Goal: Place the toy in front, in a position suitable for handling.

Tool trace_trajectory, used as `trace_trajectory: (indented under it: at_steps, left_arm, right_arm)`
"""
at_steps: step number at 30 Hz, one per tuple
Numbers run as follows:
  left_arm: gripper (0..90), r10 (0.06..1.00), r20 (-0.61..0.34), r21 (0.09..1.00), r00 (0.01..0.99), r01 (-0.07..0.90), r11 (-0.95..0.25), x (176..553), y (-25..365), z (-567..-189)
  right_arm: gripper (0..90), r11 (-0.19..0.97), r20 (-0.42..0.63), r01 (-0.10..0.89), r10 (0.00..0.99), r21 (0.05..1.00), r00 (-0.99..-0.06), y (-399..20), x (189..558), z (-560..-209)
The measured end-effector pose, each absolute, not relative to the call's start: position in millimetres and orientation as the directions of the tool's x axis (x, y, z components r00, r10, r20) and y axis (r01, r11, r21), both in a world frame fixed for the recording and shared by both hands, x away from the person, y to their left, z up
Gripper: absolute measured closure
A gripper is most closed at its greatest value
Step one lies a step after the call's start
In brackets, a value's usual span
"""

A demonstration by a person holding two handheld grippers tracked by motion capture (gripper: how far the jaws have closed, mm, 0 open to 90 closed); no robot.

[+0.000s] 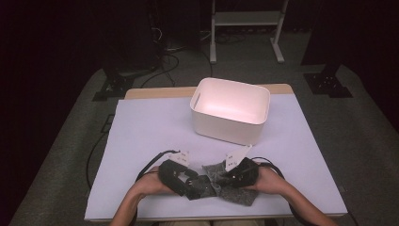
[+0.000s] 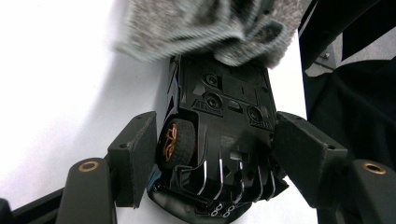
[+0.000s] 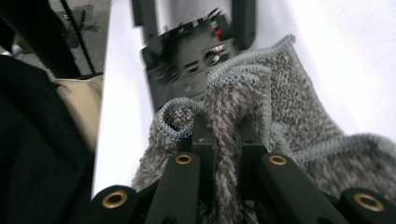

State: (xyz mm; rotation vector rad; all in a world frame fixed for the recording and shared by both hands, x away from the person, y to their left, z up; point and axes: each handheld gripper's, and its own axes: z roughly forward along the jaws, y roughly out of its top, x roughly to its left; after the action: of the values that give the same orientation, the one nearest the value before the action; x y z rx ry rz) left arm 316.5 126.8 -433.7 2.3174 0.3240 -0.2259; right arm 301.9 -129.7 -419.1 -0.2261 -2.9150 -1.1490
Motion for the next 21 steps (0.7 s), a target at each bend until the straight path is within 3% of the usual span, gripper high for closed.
trace_trajectory:
  at_steps: [10,16,21]
  left_arm:
    - [20.2,0.220,-0.338,0.635,0.915,0.394,-0.665,323.2,128.4,-441.3]
    - [28.4,0.194,-0.371,0.617,0.908,0.397,-0.679,325.4,124.0,-440.7]
    - [30.2,0.167,-0.309,0.632,0.936,0.333,-0.699,321.8,117.7,-437.5]
  right_arm:
    - [82.5,0.693,0.077,0.152,0.139,0.705,-0.987,-137.7,288.9,-426.3]
    - [82.8,0.688,0.073,0.139,0.124,0.712,-0.990,-138.0,279.9,-429.8]
    - [82.6,0.693,0.060,0.131,0.126,0.709,-0.990,-137.6,280.7,-427.4]
